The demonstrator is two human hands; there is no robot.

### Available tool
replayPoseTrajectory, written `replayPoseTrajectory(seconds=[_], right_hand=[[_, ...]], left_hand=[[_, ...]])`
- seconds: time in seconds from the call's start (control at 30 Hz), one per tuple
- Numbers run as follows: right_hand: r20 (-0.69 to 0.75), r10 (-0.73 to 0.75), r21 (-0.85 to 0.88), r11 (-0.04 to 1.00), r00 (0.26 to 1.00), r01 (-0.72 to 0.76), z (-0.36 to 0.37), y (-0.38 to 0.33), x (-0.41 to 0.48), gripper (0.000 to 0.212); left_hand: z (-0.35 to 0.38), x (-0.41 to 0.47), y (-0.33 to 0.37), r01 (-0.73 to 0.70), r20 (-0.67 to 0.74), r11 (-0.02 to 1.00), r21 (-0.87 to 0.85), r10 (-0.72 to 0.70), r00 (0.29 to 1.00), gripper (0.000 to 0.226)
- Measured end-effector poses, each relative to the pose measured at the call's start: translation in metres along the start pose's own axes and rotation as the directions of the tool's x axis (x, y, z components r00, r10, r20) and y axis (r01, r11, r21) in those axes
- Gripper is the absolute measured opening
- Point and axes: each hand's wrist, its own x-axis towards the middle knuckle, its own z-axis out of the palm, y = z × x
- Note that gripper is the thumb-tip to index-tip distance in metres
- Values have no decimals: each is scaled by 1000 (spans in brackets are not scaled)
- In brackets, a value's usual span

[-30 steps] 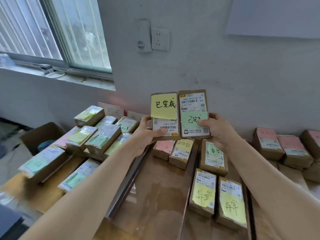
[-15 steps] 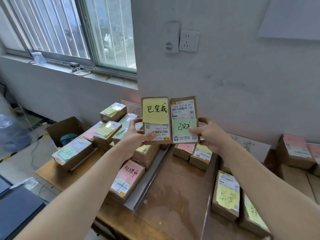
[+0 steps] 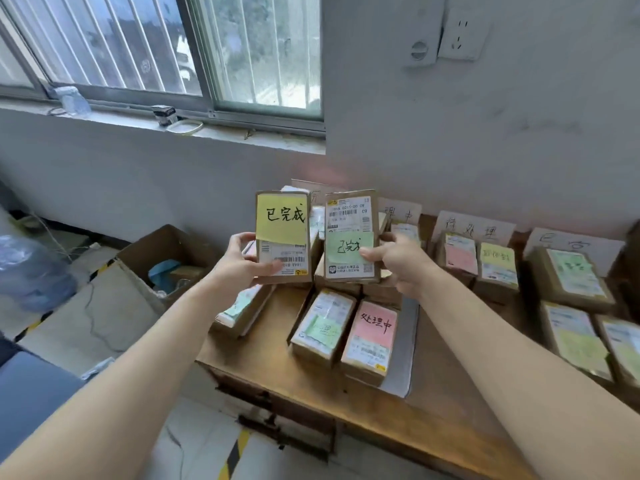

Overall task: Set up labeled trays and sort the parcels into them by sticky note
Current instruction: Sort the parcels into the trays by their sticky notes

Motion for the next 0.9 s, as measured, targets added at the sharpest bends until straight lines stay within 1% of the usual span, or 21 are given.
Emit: replayPoseTrajectory(seconds=[0.17,0.27,0.37,0.43,0.5,0.53,0.67,0.8,0.83,0.9], right_hand=[[-28,57,-36,998,998,-58,40,7,0,34],[-21,71,-57,996,997,-72,53,11,4,45],[15,87,-88,992,996,-86,68,18,9,52],[30,108,-95,990,994,-105,80,28,14,50],[35,141,-103,985,989,-137,92,40,16,43],[30,168,-107,981,985,-164,98,46,16,43],[-9,260,-120,958,966,-259,118,63,24,38],[-110,345,-149,921,932,-359,147,80,38,27],[-143,360,-152,912,922,-380,157,86,41,29],[-199,385,-136,900,901,-414,173,98,52,40]], left_hand=[[-29,6,-18,30,19,998,55,-31,999,70],[-37,7,-27,52,19,997,63,-54,998,71],[-51,12,-39,65,-16,994,84,-64,998,74],[-63,17,-49,76,-51,991,108,-71,996,75],[-74,19,-62,116,-69,990,80,-111,991,78],[-78,19,-68,133,-70,989,61,-128,989,79],[-94,31,-77,160,-64,986,56,-156,986,80],[-118,53,-74,169,-7,979,117,-169,986,79],[-125,58,-74,166,14,977,132,-169,985,78],[-140,68,-72,159,59,975,152,-170,984,74]])
